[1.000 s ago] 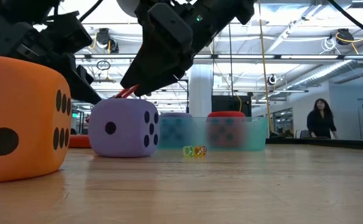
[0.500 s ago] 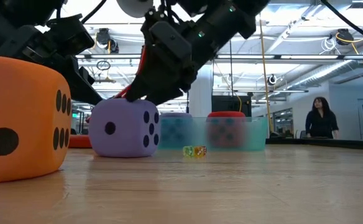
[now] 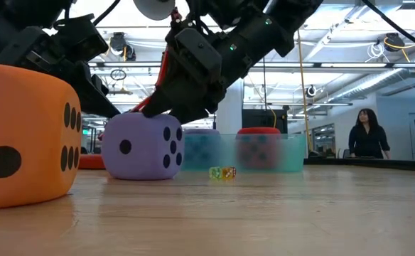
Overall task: Pick & Place Dice
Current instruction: Put the large purple die into the blue bin
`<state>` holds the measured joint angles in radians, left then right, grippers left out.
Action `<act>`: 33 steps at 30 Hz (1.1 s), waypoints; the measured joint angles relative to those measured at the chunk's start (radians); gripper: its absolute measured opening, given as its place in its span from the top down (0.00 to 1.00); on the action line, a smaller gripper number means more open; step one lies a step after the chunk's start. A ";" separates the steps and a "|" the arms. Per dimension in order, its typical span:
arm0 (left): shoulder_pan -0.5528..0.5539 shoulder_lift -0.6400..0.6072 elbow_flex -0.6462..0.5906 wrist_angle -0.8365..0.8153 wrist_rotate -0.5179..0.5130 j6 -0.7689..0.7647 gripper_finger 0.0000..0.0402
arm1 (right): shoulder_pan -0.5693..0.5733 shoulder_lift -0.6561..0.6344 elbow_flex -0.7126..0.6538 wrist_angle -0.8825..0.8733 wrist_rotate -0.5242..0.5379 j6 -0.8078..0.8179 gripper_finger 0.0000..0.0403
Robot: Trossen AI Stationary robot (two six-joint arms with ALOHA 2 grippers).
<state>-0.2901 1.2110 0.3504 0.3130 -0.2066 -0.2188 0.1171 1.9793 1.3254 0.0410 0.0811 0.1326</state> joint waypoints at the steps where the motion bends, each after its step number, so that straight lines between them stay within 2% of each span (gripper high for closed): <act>1: 0.000 0.000 0.000 0.000 0.001 0.000 0.95 | -0.002 0.000 0.000 0.005 -0.002 -0.008 0.01; 7: 0.000 0.000 0.000 0.000 0.028 0.007 0.95 | -0.010 0.000 -0.001 -0.010 -0.027 -0.171 0.01; 15: 0.000 0.000 0.000 0.021 0.060 0.019 0.95 | -0.058 0.002 -0.002 -0.044 -0.330 -0.210 0.01; 17: 0.000 0.000 0.000 0.028 0.060 0.024 0.95 | -0.062 0.002 -0.002 -0.040 -0.360 -0.219 0.01; 26: 0.000 0.000 0.000 0.029 0.058 0.024 0.95 | -0.059 0.005 -0.003 0.011 -0.306 -0.251 0.01; 30: 0.000 0.000 0.000 0.029 0.057 0.034 0.95 | -0.058 0.005 -0.003 0.029 -0.230 -0.276 0.01; 33: 0.000 0.000 0.000 0.027 0.053 0.036 0.95 | -0.059 0.005 -0.005 0.055 -0.224 -0.281 0.01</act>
<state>-0.2901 1.2106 0.3504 0.3401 -0.1532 -0.1826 0.0582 1.9847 1.3209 0.0960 -0.1425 -0.1489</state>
